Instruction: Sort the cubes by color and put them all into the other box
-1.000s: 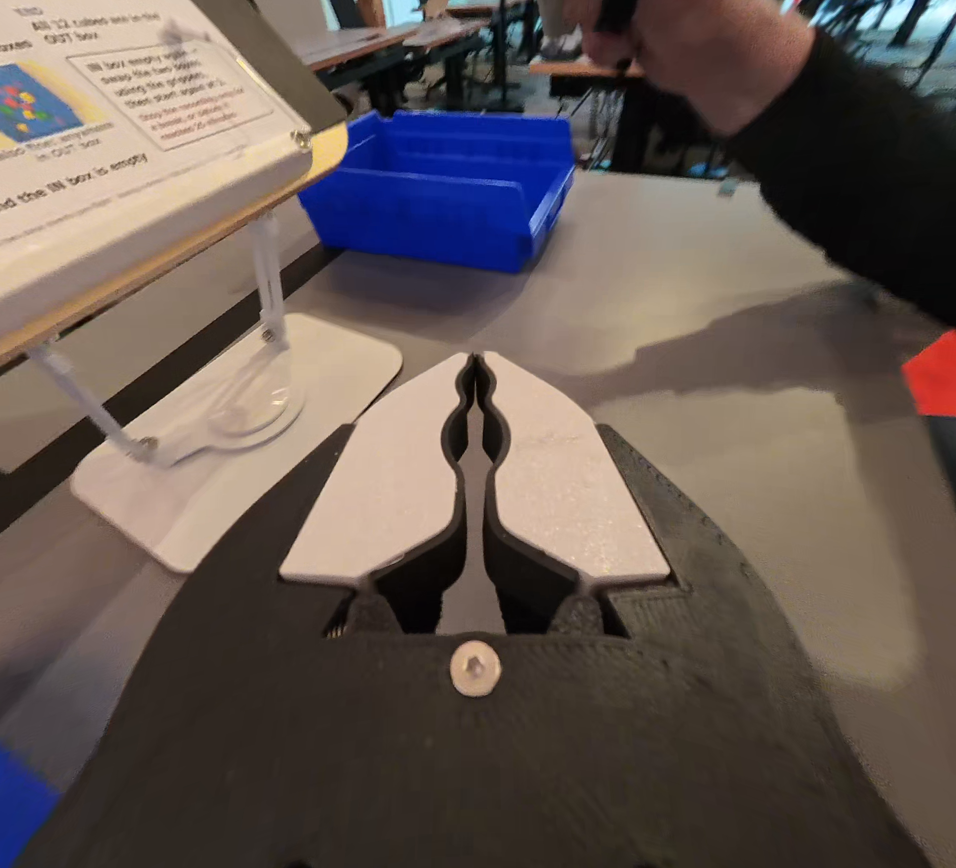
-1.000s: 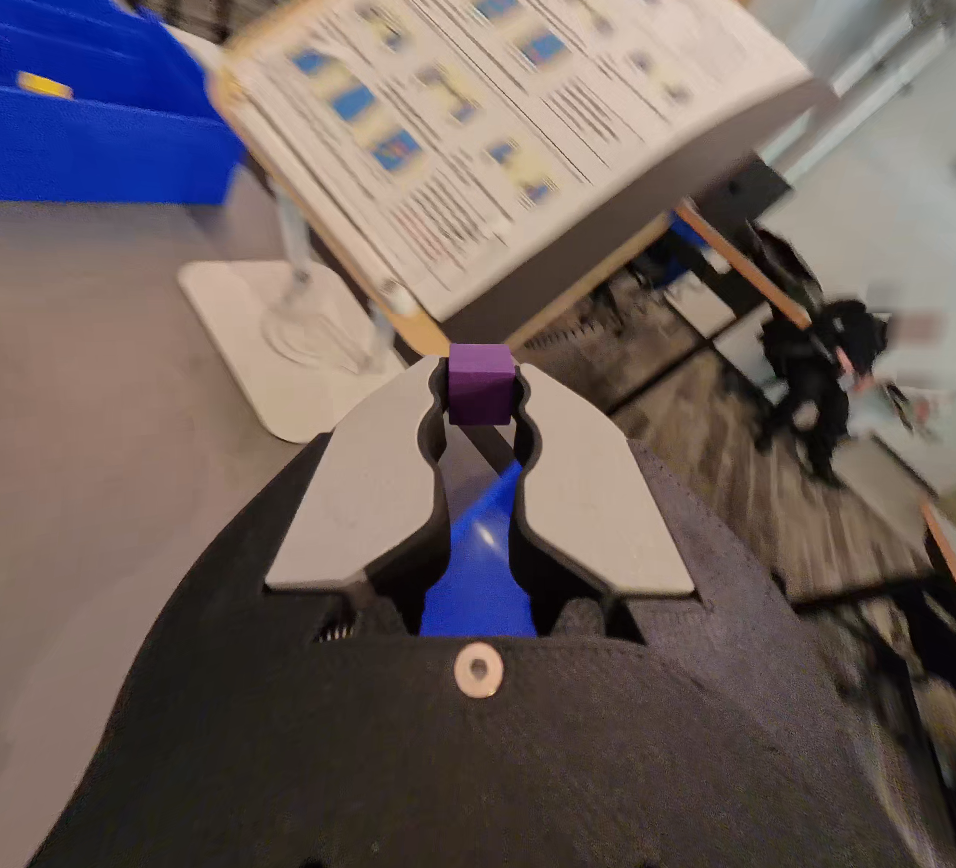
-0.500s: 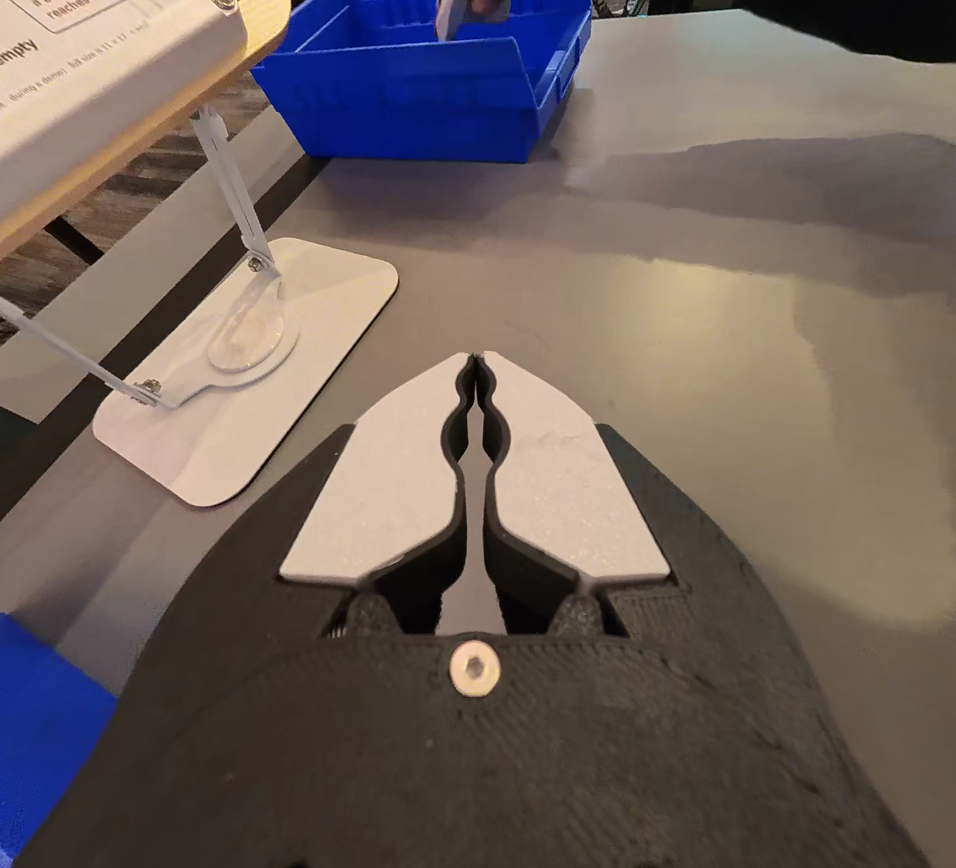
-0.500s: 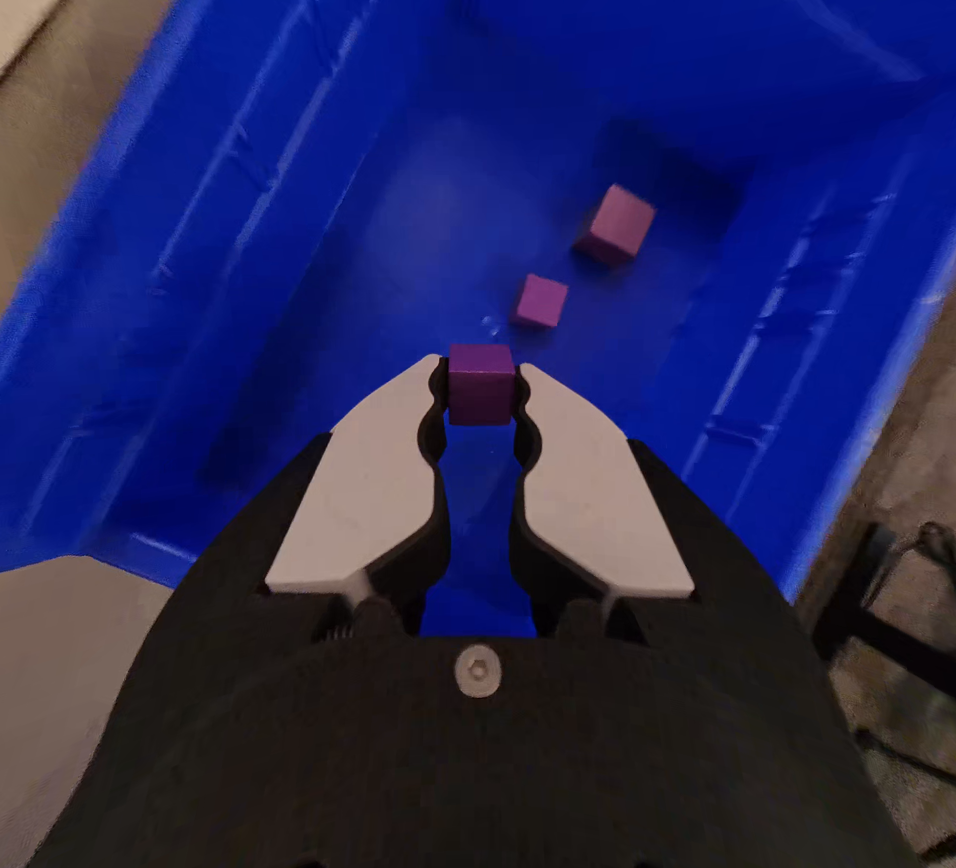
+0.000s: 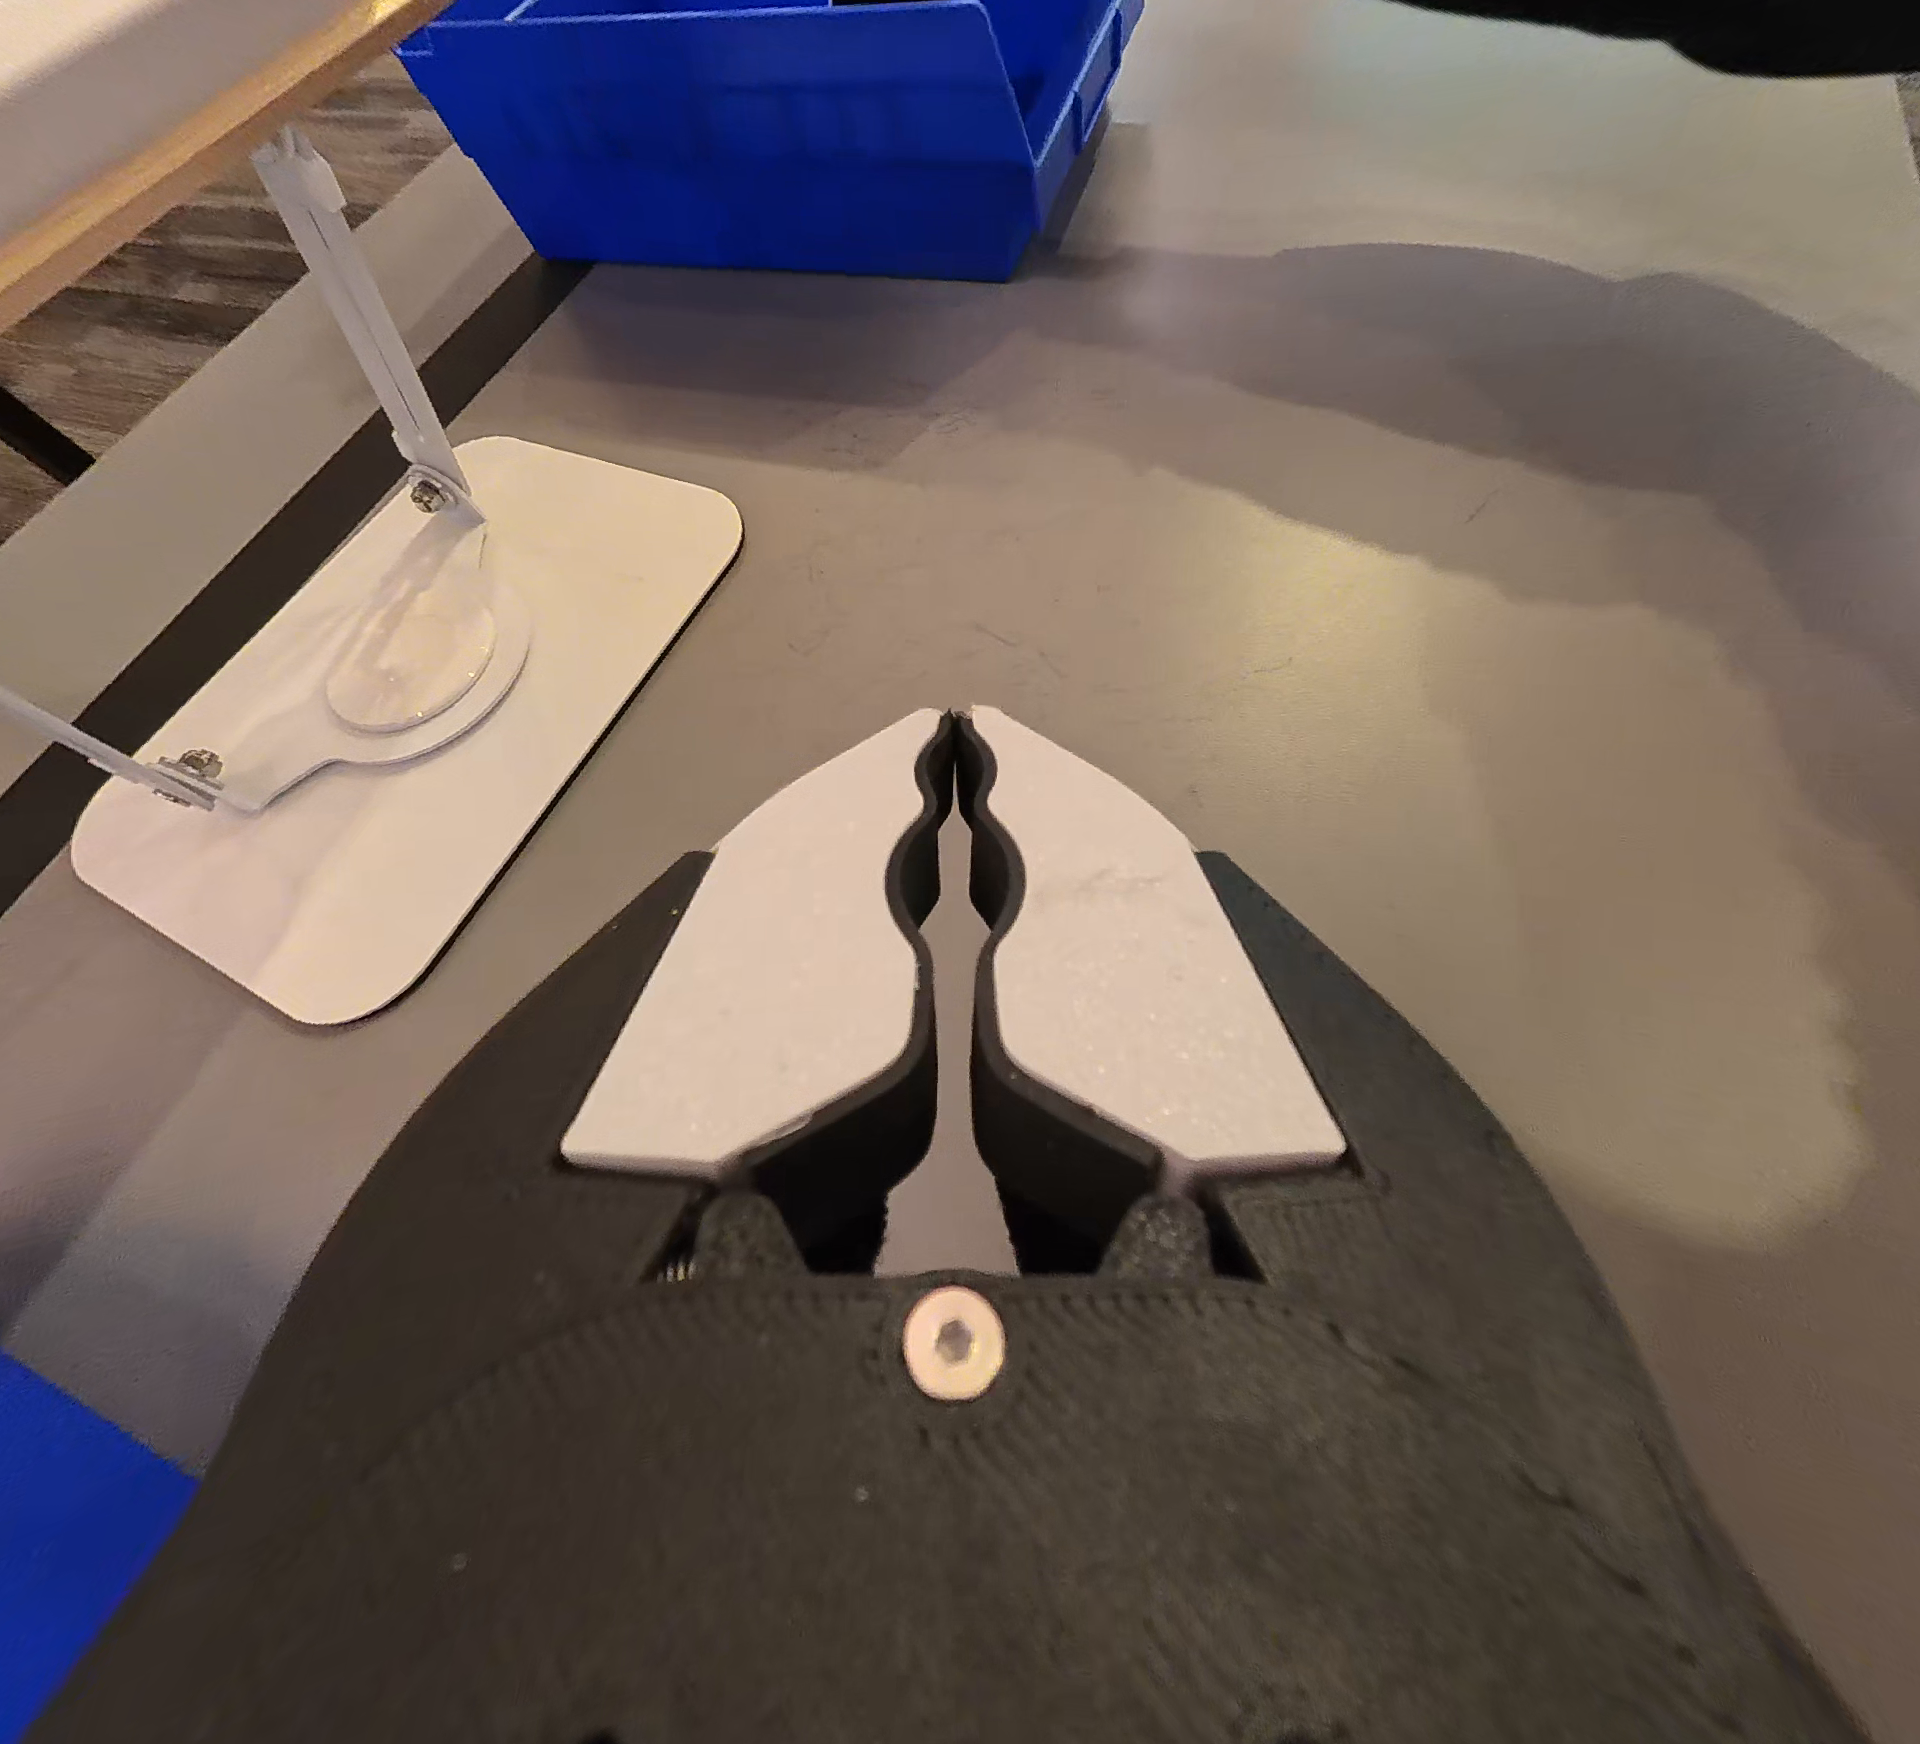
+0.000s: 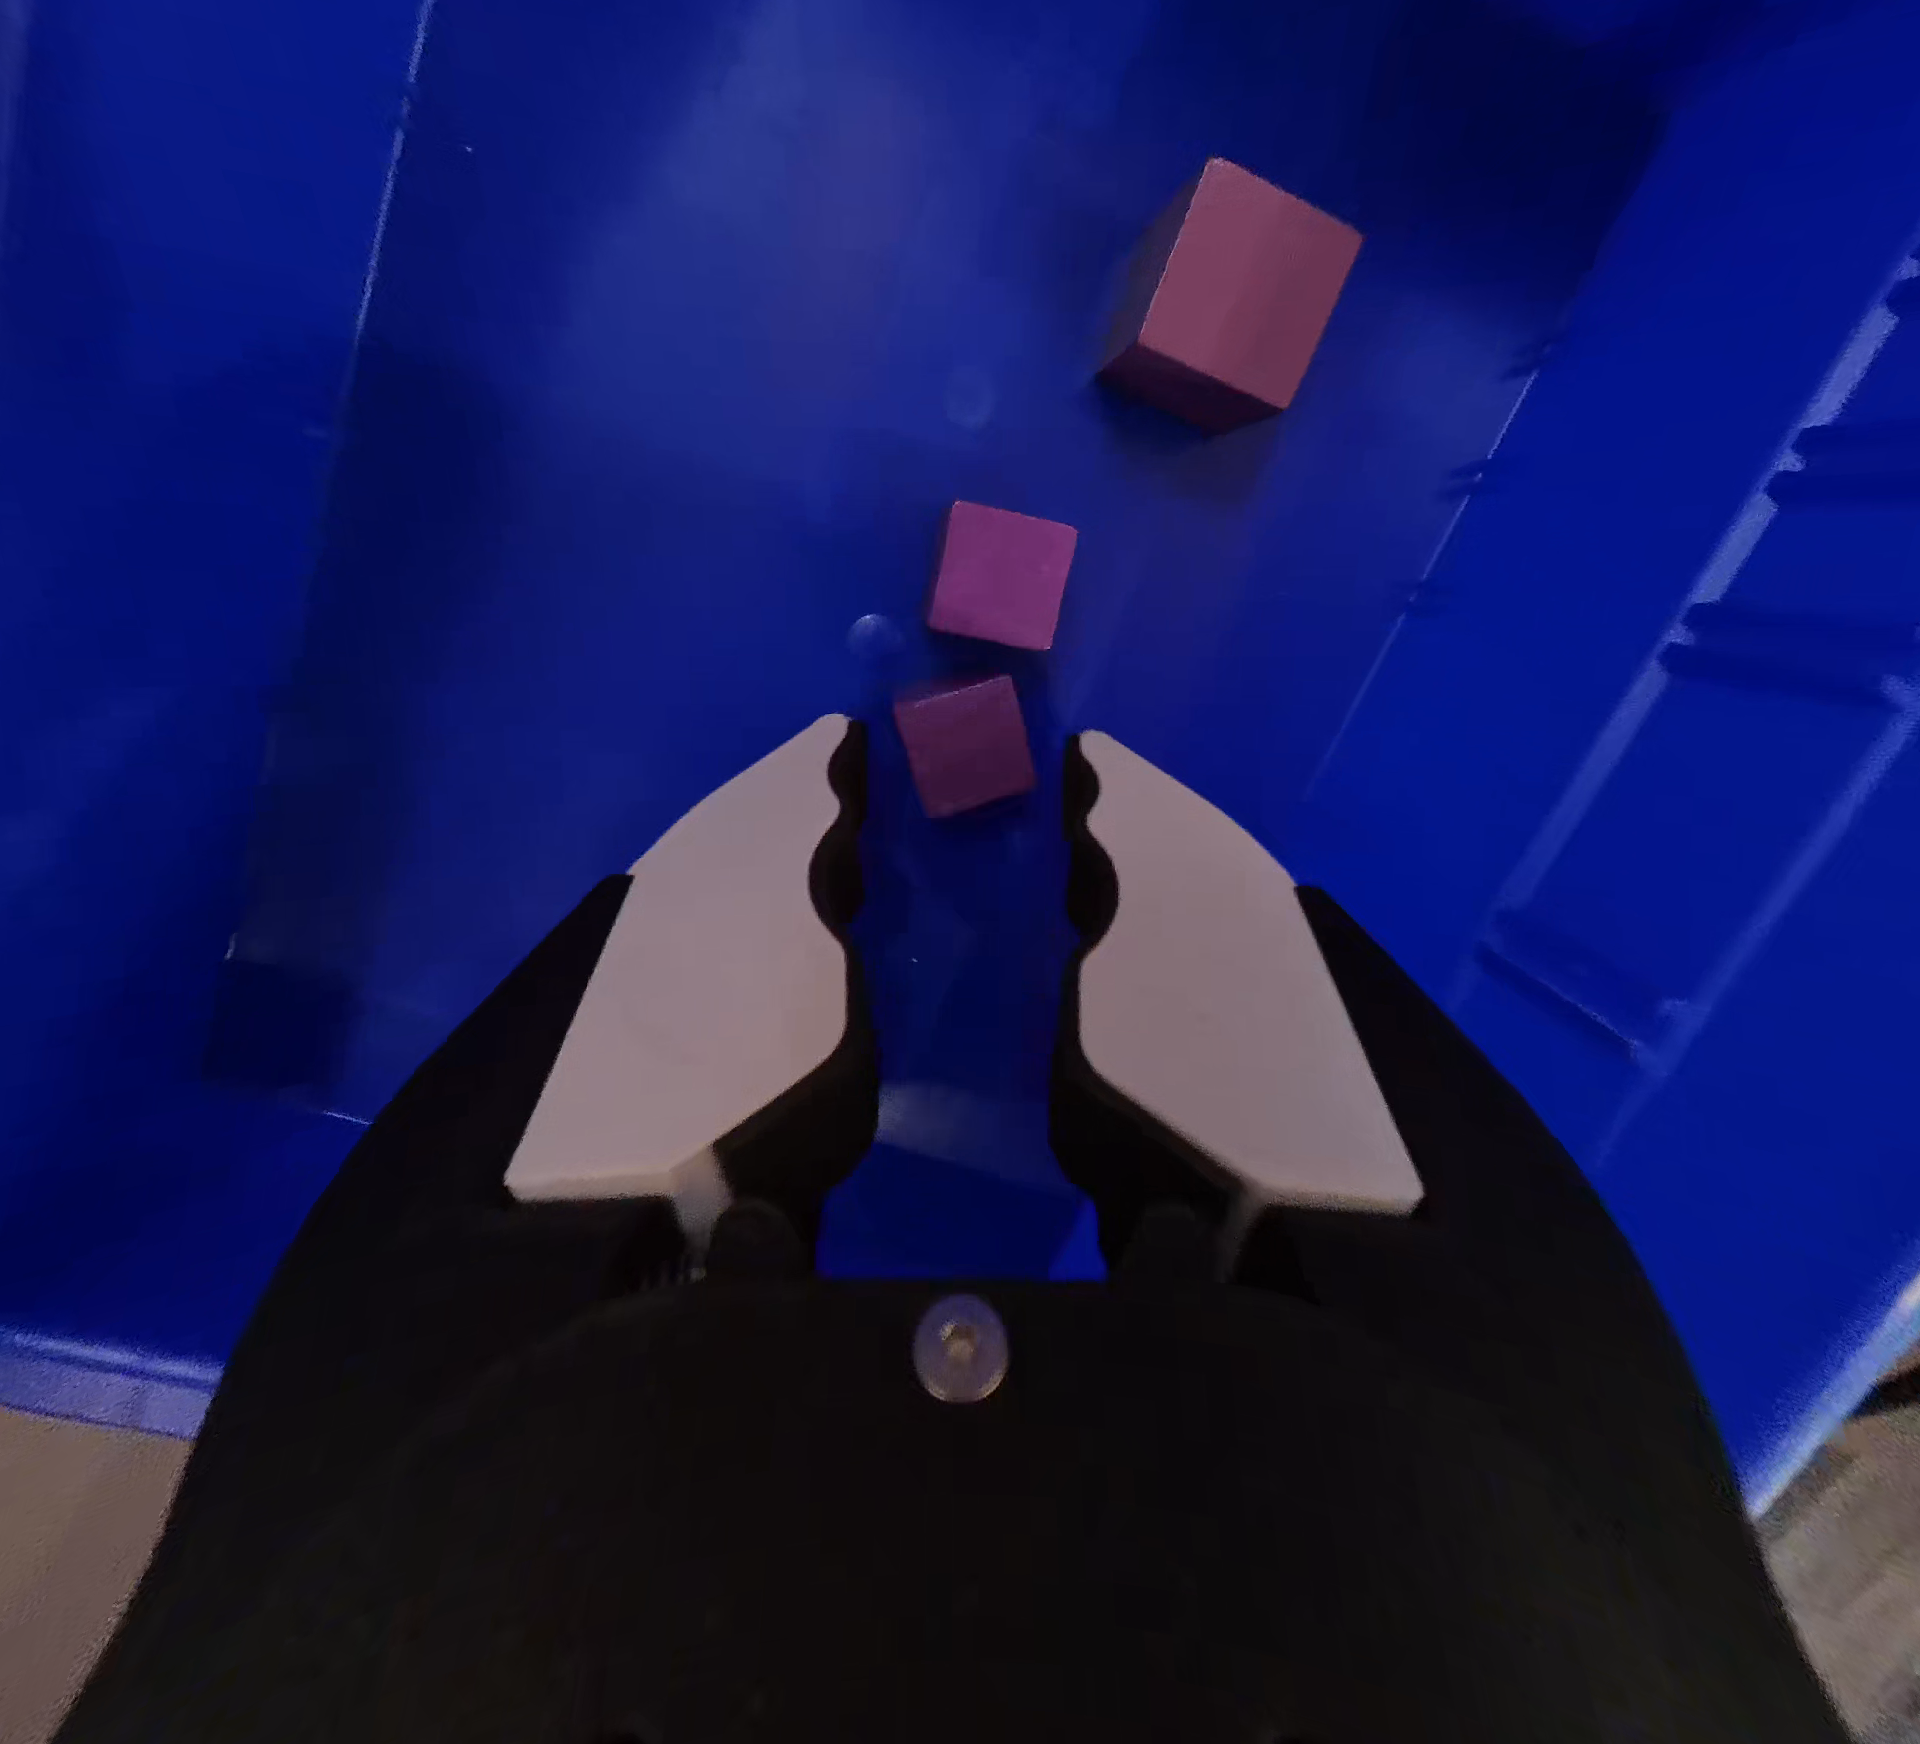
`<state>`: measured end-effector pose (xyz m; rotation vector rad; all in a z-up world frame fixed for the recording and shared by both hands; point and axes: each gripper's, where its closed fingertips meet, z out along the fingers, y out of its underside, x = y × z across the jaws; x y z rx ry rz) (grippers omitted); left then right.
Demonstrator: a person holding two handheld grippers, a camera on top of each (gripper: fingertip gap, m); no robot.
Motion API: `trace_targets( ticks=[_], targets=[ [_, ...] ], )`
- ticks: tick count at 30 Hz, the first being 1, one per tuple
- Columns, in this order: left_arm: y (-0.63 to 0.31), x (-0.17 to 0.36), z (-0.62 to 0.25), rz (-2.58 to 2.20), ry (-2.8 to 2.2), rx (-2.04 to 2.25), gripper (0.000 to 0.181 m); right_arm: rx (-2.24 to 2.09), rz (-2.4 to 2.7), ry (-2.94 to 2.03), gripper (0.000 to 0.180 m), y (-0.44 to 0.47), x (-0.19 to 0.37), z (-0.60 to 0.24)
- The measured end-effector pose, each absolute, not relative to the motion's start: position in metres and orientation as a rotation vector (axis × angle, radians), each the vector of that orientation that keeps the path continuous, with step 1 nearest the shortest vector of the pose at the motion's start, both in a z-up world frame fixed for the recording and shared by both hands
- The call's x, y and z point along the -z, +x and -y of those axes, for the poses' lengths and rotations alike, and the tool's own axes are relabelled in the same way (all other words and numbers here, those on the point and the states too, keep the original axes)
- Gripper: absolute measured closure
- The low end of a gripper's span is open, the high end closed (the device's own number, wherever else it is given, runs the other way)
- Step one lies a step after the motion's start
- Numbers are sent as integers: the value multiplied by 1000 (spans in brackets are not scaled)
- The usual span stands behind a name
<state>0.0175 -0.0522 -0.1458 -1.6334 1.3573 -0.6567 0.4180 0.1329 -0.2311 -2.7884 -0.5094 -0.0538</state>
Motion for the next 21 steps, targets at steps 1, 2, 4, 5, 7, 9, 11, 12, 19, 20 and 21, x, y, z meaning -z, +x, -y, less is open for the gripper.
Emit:
trace_targets(
  ticks=[1,2,4,5,7,9,11,12,19,20,21],
  targets=[
    [18,147,52,-1357,-1634,654,181,46,500,-2774,135,417,228,-134],
    [18,146,52,-1346,-1634,650,181,37,492,-2758,129,416,224,-133],
    [19,145,53,-1334,-1638,659,181,54,494,-2693,128,414,210,-134],
    [19,144,54,-1333,-1634,663,181,46,506,-2654,128,409,201,-132],
    [18,141,56,-1331,-1630,624,181,47,542,-2563,131,396,180,-126],
    [13,136,58,-1325,-1623,585,181,48,564,-2476,132,384,158,-117],
    [2,128,59,-1298,-1628,551,181,64,587,-2370,134,371,134,-105],
    [-7,121,59,-1274,-1621,537,181,54,602,-2322,137,362,124,-97],
    [-124,69,35,-1083,-1674,298,181,-46,741,-2075,143,293,90,-38],
    [-139,67,31,-1104,-1698,282,179,-73,761,-2048,143,282,88,-30],
    [-154,64,25,-1128,-1704,244,178,-96,782,-2024,143,271,87,-22]
  ],
)
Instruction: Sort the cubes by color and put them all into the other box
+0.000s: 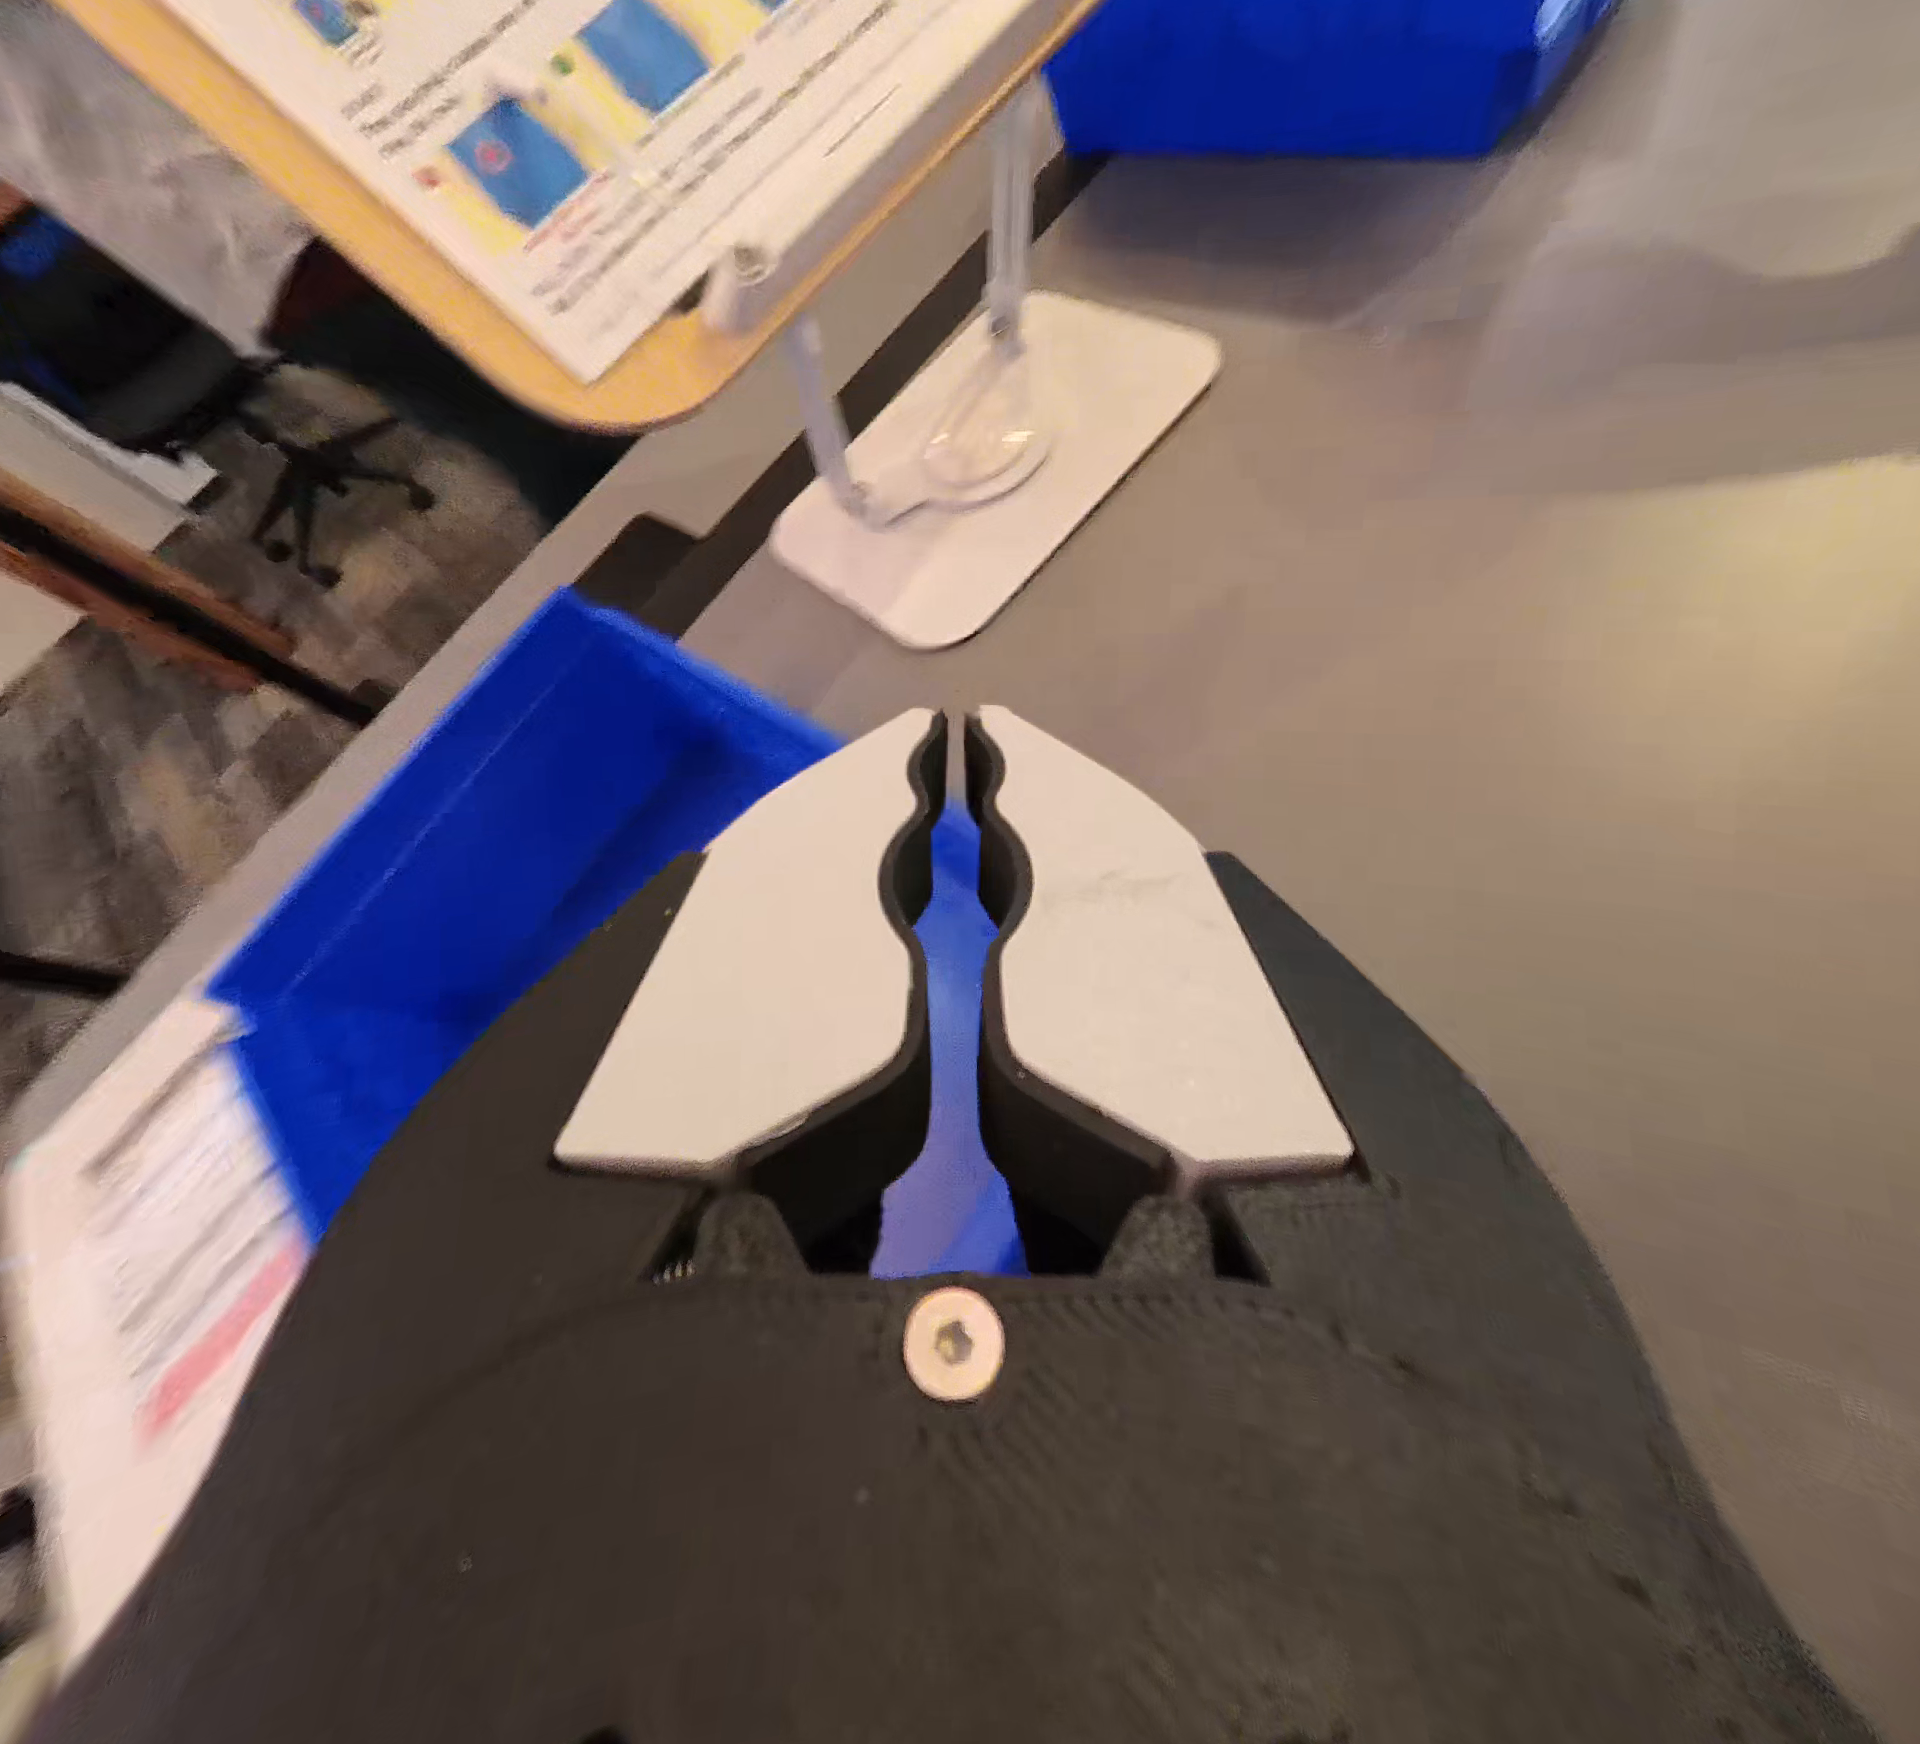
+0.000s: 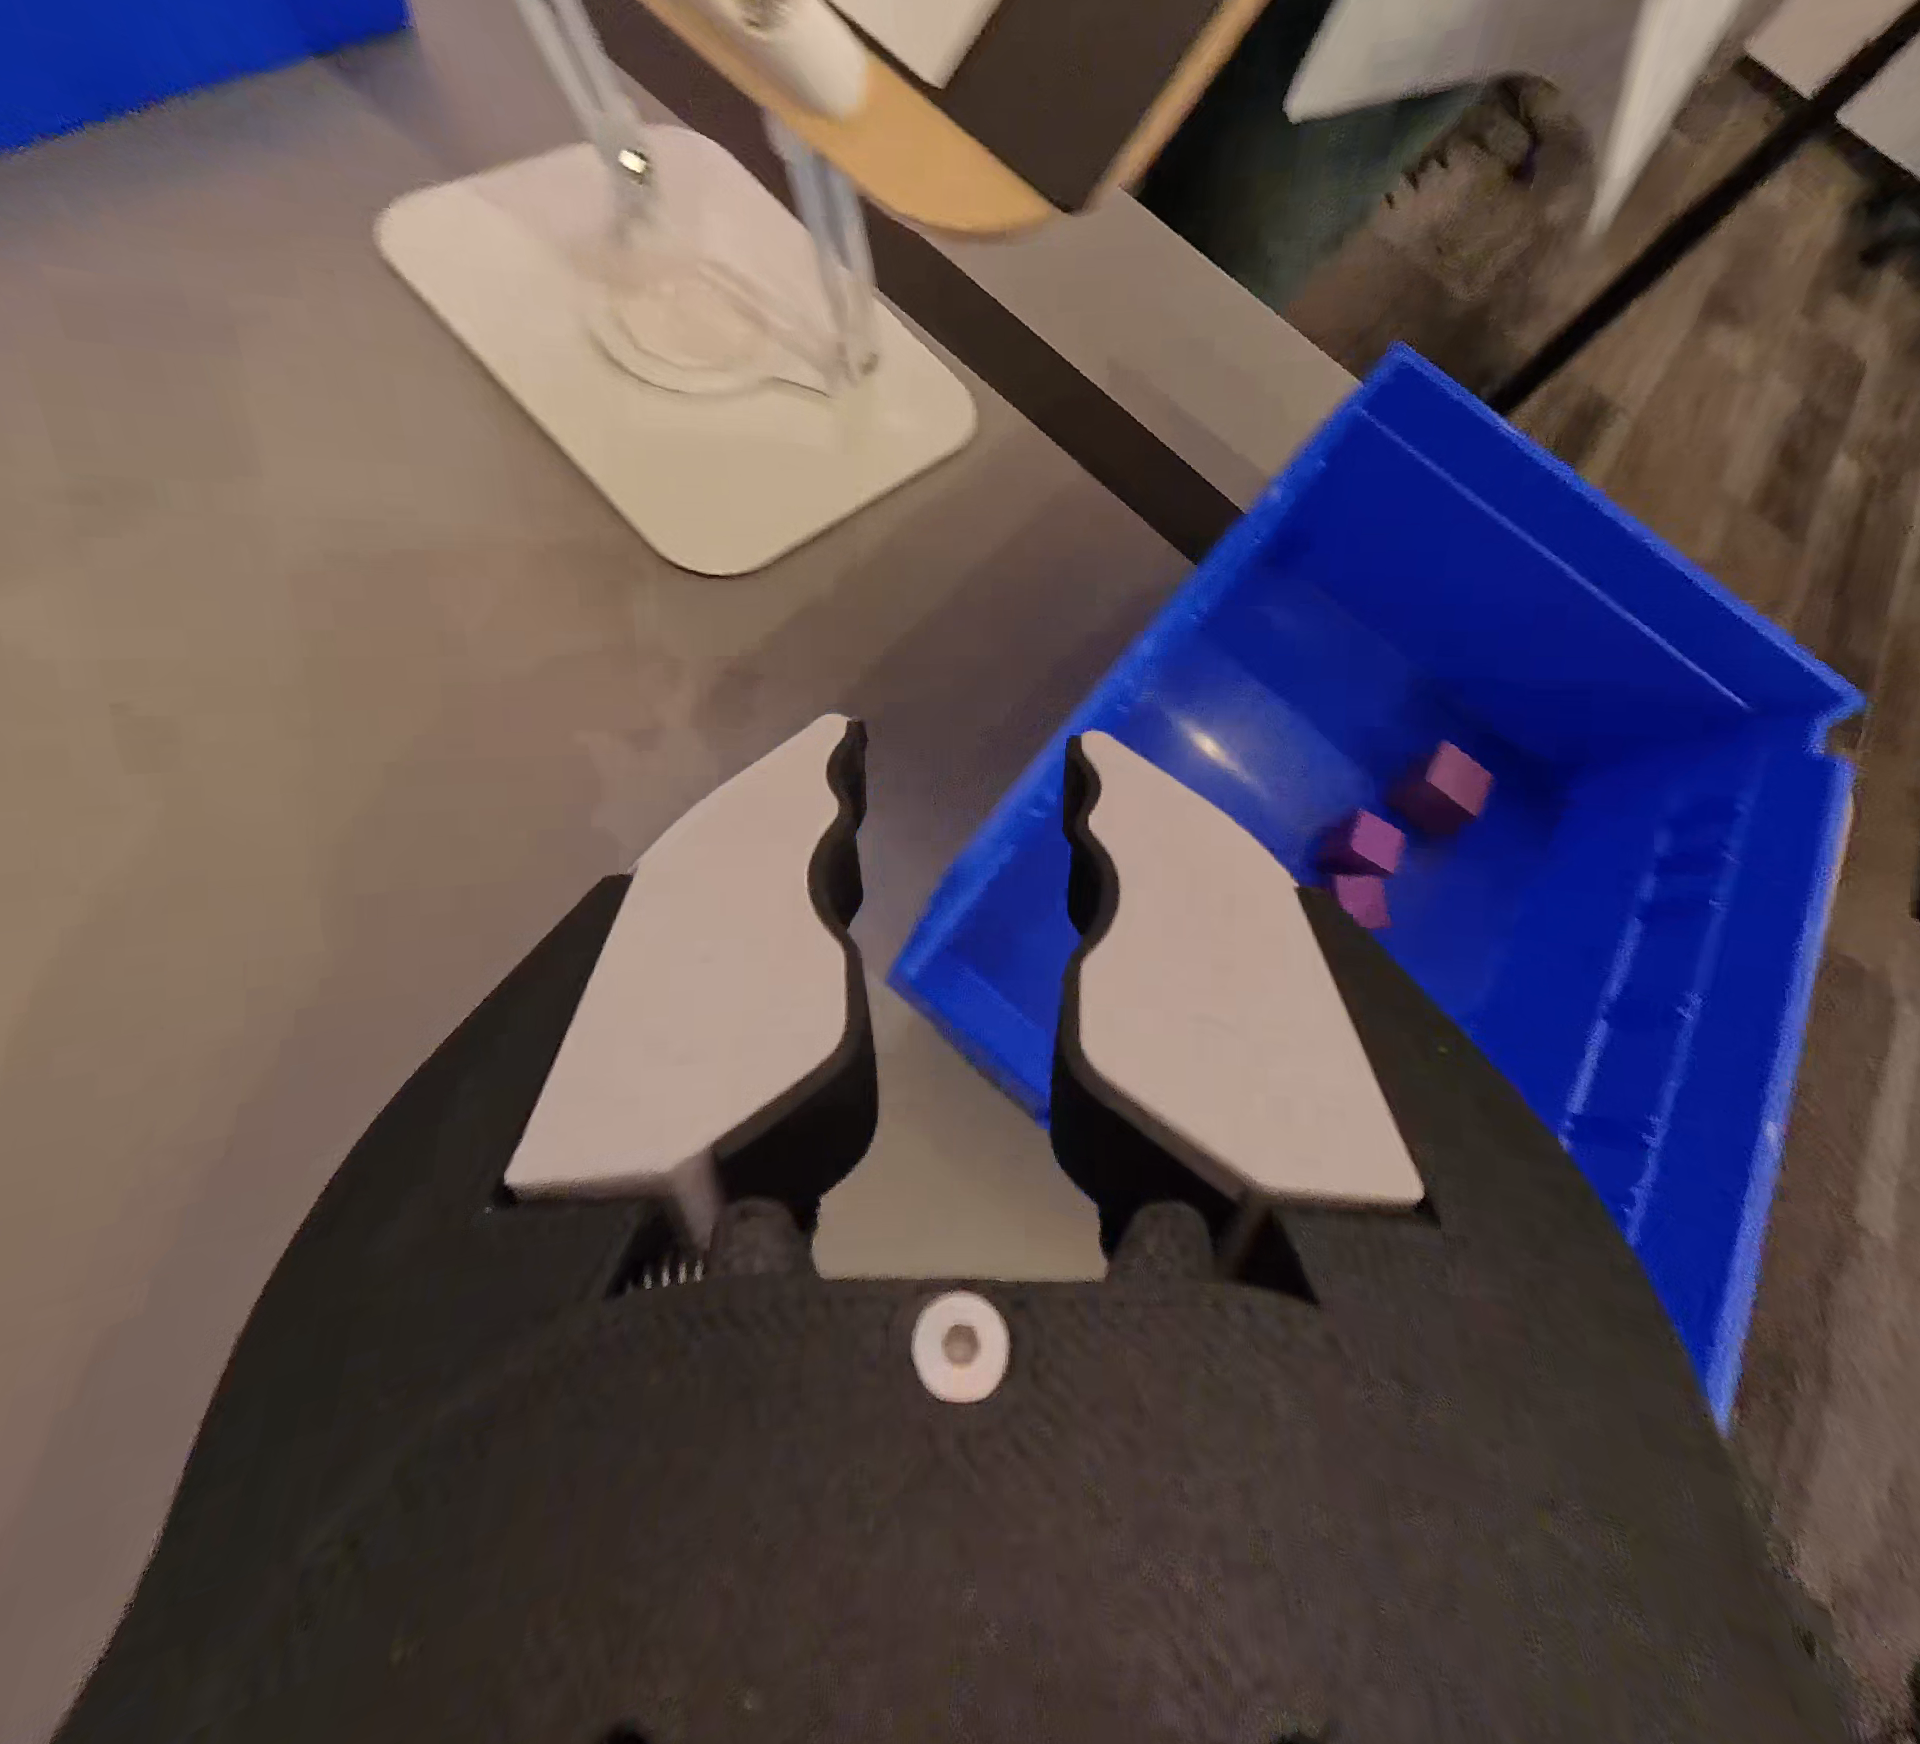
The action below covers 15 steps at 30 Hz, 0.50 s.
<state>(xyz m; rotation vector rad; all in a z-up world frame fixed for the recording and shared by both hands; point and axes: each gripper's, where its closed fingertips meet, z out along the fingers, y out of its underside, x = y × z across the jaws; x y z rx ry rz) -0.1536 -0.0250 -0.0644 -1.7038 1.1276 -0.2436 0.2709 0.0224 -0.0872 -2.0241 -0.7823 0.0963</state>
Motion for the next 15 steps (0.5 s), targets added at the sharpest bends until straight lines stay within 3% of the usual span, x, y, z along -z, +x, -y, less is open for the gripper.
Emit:
trace_targets(
  ticks=[5,15],
  targets=[
    [-225,84,-23,-1397,-1775,-147,160,-242,925,-1929,146,212,97,13],
    [-273,157,-97,-2041,-1858,-296,137,-434,1177,-1841,150,142,135,46]
  ],
)
